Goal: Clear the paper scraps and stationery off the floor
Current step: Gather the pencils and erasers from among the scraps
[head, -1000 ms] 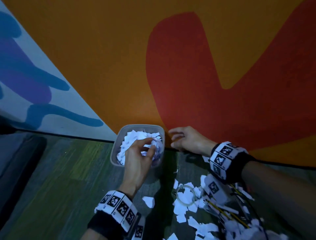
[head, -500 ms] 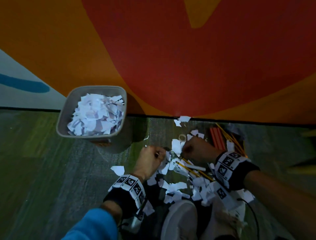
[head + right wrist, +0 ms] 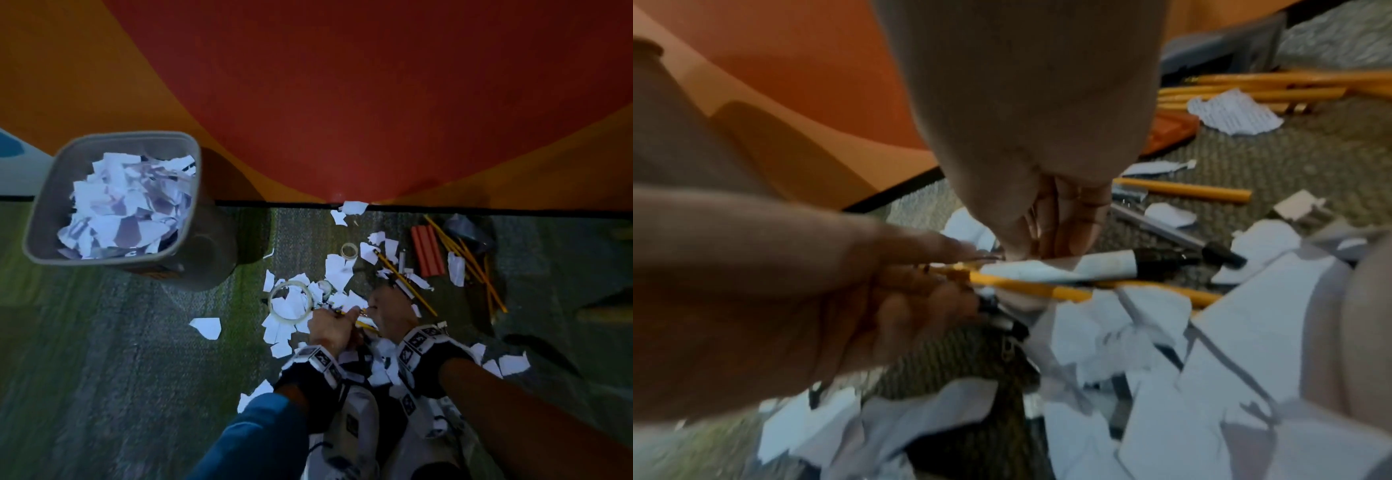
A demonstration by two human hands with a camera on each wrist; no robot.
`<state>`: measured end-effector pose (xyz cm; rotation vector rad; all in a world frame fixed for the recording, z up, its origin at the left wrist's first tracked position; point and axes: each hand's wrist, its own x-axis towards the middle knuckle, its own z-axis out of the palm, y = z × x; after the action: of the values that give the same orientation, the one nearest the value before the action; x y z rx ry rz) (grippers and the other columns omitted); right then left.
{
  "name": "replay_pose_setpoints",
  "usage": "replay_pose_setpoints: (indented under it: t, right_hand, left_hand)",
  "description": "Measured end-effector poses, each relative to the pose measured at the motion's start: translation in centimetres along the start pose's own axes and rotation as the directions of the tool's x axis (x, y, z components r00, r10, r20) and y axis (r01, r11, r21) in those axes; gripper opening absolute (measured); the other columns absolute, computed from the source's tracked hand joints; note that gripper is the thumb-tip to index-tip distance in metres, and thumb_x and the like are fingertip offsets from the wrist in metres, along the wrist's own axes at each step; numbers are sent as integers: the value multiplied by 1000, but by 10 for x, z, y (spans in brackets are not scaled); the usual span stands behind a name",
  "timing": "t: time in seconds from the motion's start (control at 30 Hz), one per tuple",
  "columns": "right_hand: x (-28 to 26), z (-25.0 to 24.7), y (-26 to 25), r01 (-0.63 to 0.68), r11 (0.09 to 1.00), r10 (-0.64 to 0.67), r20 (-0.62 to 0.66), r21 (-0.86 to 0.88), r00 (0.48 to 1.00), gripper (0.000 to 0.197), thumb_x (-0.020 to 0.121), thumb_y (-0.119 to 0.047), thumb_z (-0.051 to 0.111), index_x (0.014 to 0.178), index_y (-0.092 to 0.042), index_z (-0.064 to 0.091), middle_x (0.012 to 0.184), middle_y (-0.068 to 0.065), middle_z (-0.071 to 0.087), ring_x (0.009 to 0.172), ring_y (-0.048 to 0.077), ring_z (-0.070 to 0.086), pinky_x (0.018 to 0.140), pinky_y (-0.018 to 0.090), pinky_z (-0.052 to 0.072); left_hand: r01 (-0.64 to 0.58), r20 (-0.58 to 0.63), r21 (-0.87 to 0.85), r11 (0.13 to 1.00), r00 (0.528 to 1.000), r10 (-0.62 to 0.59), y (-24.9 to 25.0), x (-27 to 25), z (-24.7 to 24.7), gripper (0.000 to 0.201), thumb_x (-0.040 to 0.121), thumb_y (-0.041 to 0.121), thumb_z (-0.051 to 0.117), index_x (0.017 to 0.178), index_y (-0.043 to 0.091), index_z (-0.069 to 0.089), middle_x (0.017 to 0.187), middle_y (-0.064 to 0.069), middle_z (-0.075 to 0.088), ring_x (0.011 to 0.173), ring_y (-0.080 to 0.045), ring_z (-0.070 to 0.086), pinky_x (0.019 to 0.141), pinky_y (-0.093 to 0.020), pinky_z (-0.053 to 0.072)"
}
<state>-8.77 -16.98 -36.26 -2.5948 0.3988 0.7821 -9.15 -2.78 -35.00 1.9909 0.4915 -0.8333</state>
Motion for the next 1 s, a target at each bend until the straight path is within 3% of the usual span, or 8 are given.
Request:
replay_pose_setpoints:
  t: [0.1, 0.23, 0.3, 0.4, 0.57, 0.77, 0.83, 1.0]
  right_hand:
    - [-3, 4, 2, 51, 999, -52, -16, -14, 999, 41, 95, -26, 61, 64, -17, 35, 61, 1, 28, 55, 14, 34, 54, 27, 27]
    - [-8, 4, -3, 46, 997, -43, 60, -58, 997, 22, 99, -19, 49, 102, -3, 65, 109, 15, 64, 104, 28, 60, 76, 32, 41]
    - [-6, 3, 2, 10, 1000, -10, 61, -2, 998, 18, 95, -17, 56, 86, -4, 63, 97, 17, 64, 99, 31, 63, 69, 31, 41]
    - [-5, -8, 9, -63, 992, 50, 121, 109, 991, 29, 89, -17, 66, 64, -8, 55, 72, 12, 53, 91, 32, 66, 68, 31, 49]
    - [-14, -67, 21, 149, 937, -178, 65, 316, 982, 20, 92, -11, 62, 74, -9, 55, 74, 8, 57, 74, 22, 60, 77, 41, 52]
    - [-36, -175, 49, 296, 939, -301, -3, 177, 954, 14, 99, -15, 53, 93, -8, 64, 75, 2, 60, 65, 10, 62, 63, 21, 50]
    - [-40, -193, 74, 268, 952, -274, 23, 145, 961, 14, 99, -15, 53, 89, -9, 60, 62, -3, 57, 45, -1, 54, 49, 14, 40]
    - [-22, -207, 137, 27, 1000, -27, -6, -6, 1000, 27, 91, -17, 57, 67, -24, 48, 66, 1, 54, 60, 16, 55, 66, 29, 46]
  left_hand:
    - [66, -28, -47, 997, 997, -67, -11, 20, 10, 46, 58, 53, 73, 71, 9, 72, 75, -9, 74, 77, -29, 72, 73, -40, 61]
    - [57, 12, -66, 996, 998, -57, -10, 19, 3, 44, 57, 46, 74, 69, 3, 73, 63, -12, 72, 58, -26, 70, 59, -45, 60]
    - [32, 32, -35, 999, 999, -31, -6, 8, -9, 31, 79, 29, 72, 61, 4, 70, 50, -9, 66, 38, -17, 58, 42, -31, 51]
    - [3, 28, -39, 999, 1000, -1, -6, 12, -27, 33, 88, 21, 65, 59, 8, 70, 52, -11, 65, 37, -18, 51, 46, -33, 46]
    - [-121, 65, -232, 965, 988, 140, 32, 2, -39, 35, 98, 33, 60, 76, 6, 62, 58, -16, 64, 52, -27, 60, 52, -34, 44]
    - [-208, 119, -375, 904, 956, 269, 110, -5, -7, 23, 104, 26, 51, 93, 6, 44, 75, -28, 67, 49, -28, 67, 38, -24, 42]
    - [-234, 146, -380, 895, 940, 308, 132, -4, 15, 23, 101, 21, 57, 91, 9, 40, 70, -26, 63, 47, -27, 66, 39, -25, 42]
    - [-275, 258, -332, 902, 894, 367, 167, 8, 66, 24, 95, 7, 64, 92, 8, 41, 63, -23, 58, 40, -23, 61, 39, -28, 45]
